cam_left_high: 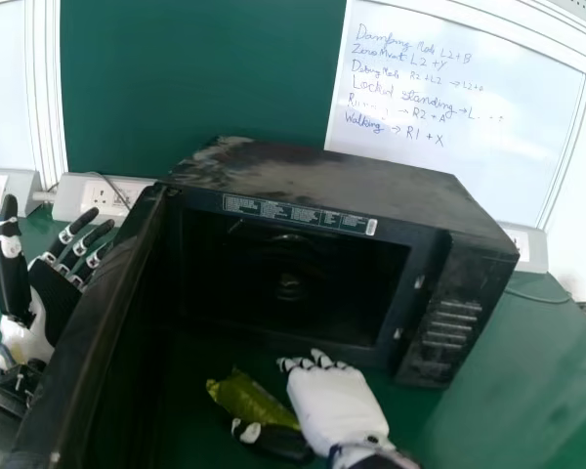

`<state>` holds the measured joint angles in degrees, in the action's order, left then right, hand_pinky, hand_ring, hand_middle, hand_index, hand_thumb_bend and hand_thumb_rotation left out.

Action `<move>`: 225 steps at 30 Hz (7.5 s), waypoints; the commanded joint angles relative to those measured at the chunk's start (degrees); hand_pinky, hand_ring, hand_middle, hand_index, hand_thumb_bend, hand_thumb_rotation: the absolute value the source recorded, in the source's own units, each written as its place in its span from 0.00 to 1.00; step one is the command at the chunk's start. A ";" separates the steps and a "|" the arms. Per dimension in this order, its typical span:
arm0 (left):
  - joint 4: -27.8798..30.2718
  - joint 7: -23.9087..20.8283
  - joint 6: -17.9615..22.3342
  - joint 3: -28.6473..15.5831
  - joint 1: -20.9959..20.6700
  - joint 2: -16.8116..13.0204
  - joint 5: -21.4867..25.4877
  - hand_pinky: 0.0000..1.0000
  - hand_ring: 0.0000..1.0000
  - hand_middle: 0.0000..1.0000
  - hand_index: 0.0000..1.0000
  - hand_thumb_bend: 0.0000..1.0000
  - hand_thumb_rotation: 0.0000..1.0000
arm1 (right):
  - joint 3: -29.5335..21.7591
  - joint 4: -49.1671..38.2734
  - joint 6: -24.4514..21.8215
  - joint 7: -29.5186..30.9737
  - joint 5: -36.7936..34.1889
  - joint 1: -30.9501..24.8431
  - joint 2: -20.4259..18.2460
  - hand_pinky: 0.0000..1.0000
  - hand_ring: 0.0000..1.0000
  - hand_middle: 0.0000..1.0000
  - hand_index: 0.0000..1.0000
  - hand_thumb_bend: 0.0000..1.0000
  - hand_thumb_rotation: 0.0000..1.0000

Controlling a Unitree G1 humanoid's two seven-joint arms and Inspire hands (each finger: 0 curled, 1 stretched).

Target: Put biscuit inside oven

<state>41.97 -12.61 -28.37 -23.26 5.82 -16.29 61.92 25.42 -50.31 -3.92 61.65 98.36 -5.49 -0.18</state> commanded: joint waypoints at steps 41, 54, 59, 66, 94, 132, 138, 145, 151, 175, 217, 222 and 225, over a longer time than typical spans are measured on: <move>0.07 0.22 0.50 0.54 -0.08 -0.85 0.75 0.86 0.77 0.73 0.74 0.29 0.26 | 2.40 5.27 2.23 5.59 3.16 5.31 -2.91 0.84 0.89 0.89 0.86 0.94 0.44; -0.08 0.73 0.49 0.15 0.19 -0.93 0.65 0.83 0.76 0.72 0.74 0.29 0.25 | 0.79 5.91 1.81 5.19 4.06 5.70 -2.61 0.84 0.89 0.88 0.86 0.95 0.43; -0.40 1.57 0.76 0.03 0.16 -0.92 0.44 0.82 0.75 0.72 0.74 0.27 0.25 | 0.05 5.75 0.81 5.20 3.57 5.12 -3.50 0.84 0.90 0.89 0.86 0.96 0.40; -0.88 2.47 0.81 -0.37 0.07 -0.87 0.68 0.81 0.75 0.72 0.74 0.28 0.26 | 0.08 6.12 1.12 6.13 2.87 5.40 -3.00 0.84 0.90 0.89 0.87 0.97 0.37; -0.44 2.43 0.76 -0.25 0.19 -0.93 0.24 0.84 0.75 0.72 0.75 0.27 0.26 | 1.90 14.48 0.54 7.65 3.87 7.80 -2.40 0.84 0.88 0.89 0.88 0.98 0.42; 0.24 0.64 0.66 0.04 -0.18 -0.81 0.45 0.81 0.75 0.71 0.73 0.30 0.25 | 1.80 20.17 -2.49 10.55 0.71 11.17 -1.82 0.85 0.87 0.87 0.88 1.00 0.37; 0.34 0.69 0.57 0.01 -0.18 -1.02 0.57 0.80 0.74 0.70 0.72 0.33 0.24 | 1.55 21.87 -2.75 13.57 -0.43 13.75 -1.72 0.84 0.86 0.87 0.87 0.98 0.34; 0.54 0.31 0.49 0.11 -0.39 -1.23 0.66 0.79 0.74 0.71 0.73 0.29 0.25 | 0.49 25.38 -4.48 16.50 -2.18 17.16 -1.88 0.77 0.83 0.85 0.87 0.97 0.29; 0.60 -0.21 0.44 0.13 -0.36 -1.20 1.12 0.82 0.76 0.71 0.74 0.29 0.25 | 0.66 27.66 -5.34 17.17 -2.50 19.05 -1.62 0.76 0.84 0.86 0.86 1.00 0.29; 0.11 1.02 0.99 -0.30 0.53 -1.47 1.43 0.83 0.76 0.72 0.74 0.32 0.23 | 4.96 27.91 -6.61 15.98 4.49 18.51 -0.43 0.61 0.70 0.76 0.72 0.77 0.10; -0.39 1.50 1.42 -0.49 0.48 -1.87 1.63 0.76 0.72 0.69 0.70 0.32 0.24 | 6.62 20.86 -4.19 9.23 13.30 11.59 -1.72 0.27 0.33 0.48 0.68 0.57 0.00; -0.40 1.45 1.49 -0.59 0.63 -1.65 2.19 0.77 0.73 0.70 0.71 0.31 0.25 | 6.17 20.21 -4.58 6.48 13.38 10.62 -2.25 0.32 0.39 0.48 0.67 0.57 0.00; -0.08 1.17 1.35 -0.40 0.62 -1.77 1.86 0.77 0.72 0.69 0.71 0.30 0.26 | 5.59 19.87 -5.13 5.12 12.62 10.14 -2.67 0.32 0.38 0.48 0.67 0.57 0.00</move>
<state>41.85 -11.41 -27.66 -23.70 6.32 -18.00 63.68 31.42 -29.32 -8.38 68.15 111.53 5.24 -0.78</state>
